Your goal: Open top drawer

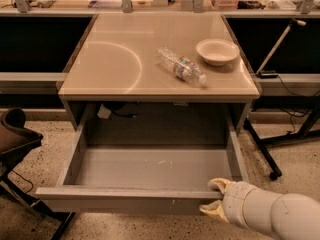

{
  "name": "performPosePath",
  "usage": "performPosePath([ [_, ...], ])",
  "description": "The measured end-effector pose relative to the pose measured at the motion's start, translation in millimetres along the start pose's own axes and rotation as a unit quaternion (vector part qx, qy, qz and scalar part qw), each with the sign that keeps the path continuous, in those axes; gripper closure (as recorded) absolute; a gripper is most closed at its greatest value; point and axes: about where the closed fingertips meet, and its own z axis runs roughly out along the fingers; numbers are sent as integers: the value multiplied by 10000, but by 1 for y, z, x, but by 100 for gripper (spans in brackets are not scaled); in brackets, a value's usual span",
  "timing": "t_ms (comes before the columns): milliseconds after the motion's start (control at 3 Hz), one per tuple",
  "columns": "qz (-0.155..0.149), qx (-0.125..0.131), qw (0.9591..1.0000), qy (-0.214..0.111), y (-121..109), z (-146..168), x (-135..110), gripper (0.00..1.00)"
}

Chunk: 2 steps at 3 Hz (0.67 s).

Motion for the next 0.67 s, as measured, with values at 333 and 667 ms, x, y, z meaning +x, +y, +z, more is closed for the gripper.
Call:
performPosePath([
  [333, 0, 0, 10000, 0, 0, 0, 0, 81],
  [667, 0, 0, 10000, 0, 0, 0, 0, 58],
])
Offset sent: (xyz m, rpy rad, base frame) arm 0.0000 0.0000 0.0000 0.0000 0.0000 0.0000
